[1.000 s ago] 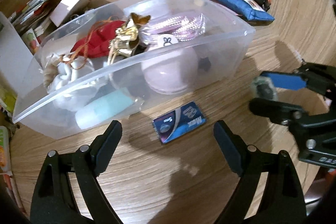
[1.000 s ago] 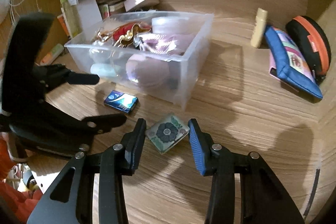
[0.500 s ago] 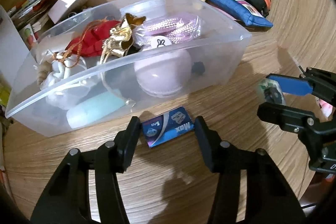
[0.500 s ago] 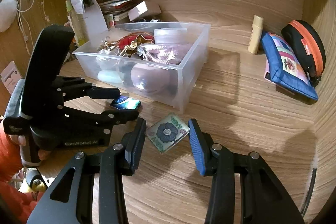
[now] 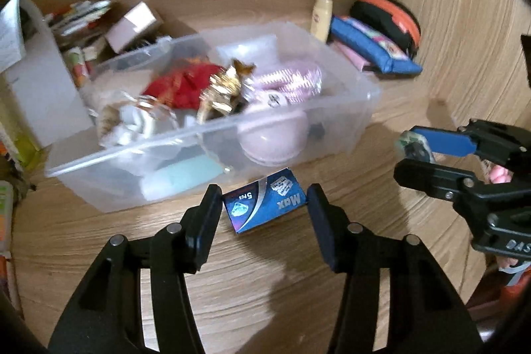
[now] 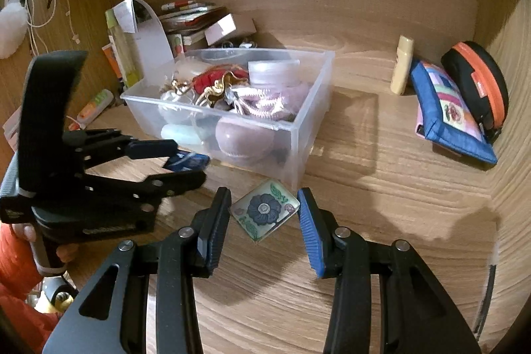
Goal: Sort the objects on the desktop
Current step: 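Grasp the blue Max card pack with left gripper while right gripper grasps green coaster, then carry the card pack and green coaster over the clear box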
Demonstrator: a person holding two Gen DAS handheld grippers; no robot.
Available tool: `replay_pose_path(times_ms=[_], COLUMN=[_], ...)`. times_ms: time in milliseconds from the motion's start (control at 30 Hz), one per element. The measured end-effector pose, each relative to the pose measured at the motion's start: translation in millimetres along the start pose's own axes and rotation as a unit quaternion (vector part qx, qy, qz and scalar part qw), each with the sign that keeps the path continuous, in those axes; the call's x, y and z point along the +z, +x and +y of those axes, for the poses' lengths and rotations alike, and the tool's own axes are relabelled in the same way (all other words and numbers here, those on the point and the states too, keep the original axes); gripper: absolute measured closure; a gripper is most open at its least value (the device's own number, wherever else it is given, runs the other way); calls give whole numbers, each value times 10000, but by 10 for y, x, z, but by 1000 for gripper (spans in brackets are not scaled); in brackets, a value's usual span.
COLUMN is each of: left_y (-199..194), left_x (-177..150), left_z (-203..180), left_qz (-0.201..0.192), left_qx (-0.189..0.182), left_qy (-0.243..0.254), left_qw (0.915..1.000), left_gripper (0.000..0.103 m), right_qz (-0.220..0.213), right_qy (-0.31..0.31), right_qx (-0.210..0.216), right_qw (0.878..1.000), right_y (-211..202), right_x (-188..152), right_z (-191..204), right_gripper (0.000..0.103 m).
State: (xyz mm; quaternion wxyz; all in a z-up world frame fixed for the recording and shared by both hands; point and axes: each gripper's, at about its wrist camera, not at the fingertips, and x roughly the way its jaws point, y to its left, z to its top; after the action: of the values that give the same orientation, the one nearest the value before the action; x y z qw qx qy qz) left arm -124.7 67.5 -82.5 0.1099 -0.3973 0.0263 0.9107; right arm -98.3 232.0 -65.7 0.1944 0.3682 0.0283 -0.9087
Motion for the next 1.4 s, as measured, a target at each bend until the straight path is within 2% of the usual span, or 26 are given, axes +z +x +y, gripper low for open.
replay_pose_path(times_ms=[233, 467, 800, 1033, 1400], left_y=[-372, -735, -989, -929, -479], left_x=[58, 153, 286, 372, 484], left_z=[310, 717, 1180, 1277, 1234], left_qz=[-449, -889, -1290, -1293, -923], left_qx=[106, 246, 489, 469, 246], left_qy=[-348, -710, -1069, -1103, -1051], left_qw=[9983, 9932, 9846, 9843, 9899], left_gripper=[51, 51, 51, 51, 51], right_qz=[-235, -509, -902, -827, -372], right_qy=[-161, -106, -25, 41, 19], right_qx=[-61, -106, -19, -25, -83], right_qw=[9996, 9986, 9959, 9966, 9993], right_y=[-130, -204, -215, -34, 433], right_x=[163, 371, 700, 840, 912], right_z=[128, 197, 204, 127, 52], right_gripper=[65, 65, 65, 65, 65])
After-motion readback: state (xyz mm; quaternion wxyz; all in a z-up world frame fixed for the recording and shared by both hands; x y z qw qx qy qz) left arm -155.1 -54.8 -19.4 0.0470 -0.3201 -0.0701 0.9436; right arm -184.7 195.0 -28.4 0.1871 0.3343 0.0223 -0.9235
